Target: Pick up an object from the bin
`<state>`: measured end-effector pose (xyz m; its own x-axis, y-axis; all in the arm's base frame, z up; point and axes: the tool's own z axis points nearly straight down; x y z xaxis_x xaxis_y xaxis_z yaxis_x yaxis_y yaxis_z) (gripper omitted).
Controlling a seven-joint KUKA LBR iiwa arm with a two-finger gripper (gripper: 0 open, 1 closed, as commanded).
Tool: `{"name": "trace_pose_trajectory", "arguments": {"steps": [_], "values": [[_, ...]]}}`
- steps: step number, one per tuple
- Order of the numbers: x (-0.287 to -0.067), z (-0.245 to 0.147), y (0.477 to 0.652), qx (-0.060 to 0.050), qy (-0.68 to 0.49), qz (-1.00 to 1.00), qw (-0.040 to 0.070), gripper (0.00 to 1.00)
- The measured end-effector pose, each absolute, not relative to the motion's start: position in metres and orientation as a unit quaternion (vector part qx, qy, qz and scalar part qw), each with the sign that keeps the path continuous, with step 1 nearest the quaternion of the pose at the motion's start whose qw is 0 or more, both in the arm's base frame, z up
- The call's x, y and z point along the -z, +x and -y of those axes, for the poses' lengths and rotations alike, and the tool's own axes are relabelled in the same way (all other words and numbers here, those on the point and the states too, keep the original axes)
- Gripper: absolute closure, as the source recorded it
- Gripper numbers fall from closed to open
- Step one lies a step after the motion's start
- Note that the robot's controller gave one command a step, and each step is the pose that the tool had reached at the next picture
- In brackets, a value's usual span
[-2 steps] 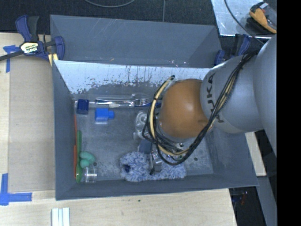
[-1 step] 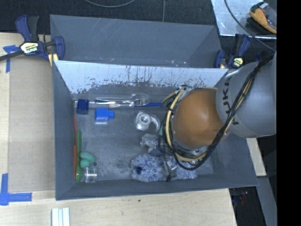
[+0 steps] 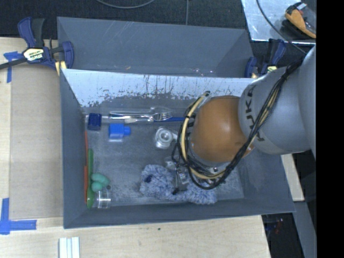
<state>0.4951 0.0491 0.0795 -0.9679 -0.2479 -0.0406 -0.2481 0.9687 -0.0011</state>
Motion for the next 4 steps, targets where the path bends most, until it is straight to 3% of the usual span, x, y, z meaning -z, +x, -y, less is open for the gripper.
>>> {"name": "trace_pose_trajectory", "arguments": {"steps": [2,3,4], "values": [[-0.076,-0.041,0.498,-0.004,-0.106,-0.994,0.022,1.00],[-0.083,-0.044,0.488,-0.003,-0.113,-0.993,0.021,1.00],[-0.073,-0.041,0.491,-0.004,-0.104,-0.994,0.022,1.00]]}}
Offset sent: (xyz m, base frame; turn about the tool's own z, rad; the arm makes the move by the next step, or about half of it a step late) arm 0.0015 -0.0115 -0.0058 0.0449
